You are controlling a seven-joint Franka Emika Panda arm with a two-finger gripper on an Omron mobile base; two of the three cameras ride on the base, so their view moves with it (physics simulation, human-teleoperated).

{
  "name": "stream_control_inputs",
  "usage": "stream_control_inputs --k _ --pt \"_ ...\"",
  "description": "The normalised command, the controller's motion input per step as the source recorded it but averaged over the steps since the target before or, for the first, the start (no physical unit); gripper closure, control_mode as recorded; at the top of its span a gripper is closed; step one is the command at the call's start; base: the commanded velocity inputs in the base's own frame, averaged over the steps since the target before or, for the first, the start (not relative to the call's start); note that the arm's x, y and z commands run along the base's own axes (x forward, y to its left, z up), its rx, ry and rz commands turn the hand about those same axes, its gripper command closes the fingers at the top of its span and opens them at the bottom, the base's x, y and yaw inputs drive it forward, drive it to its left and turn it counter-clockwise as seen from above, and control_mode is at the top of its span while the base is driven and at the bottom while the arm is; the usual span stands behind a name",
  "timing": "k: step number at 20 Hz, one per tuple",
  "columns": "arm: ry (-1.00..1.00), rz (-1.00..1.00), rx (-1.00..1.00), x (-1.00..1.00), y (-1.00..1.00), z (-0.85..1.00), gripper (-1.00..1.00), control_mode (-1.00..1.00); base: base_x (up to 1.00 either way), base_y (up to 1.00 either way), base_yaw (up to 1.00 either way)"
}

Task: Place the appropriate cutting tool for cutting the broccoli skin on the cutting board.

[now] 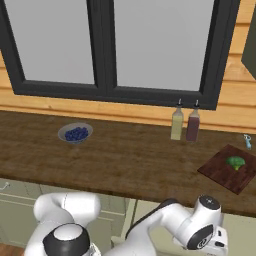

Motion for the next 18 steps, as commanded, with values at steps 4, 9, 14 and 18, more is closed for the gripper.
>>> stream_control_inputs --k 4,9,14,18 --pt "0.00 0.09 -0.01 -0.05 0.00 -0.06 -1.00 -1.00 0.00 0.00 0.00" --pt "0.00 0.08 0.00 -0.34 0.00 0.00 -1.00 -1.00 0.00 0.00 0.00" --pt "0.00 0.05 0.00 -0.51 0.00 0.00 -1.00 -1.00 0.00 0.00 0.00" --pt "0.00 0.04 0.00 -0.46 0.00 0.00 -1.00 -1.00 0.00 0.00 0.00"
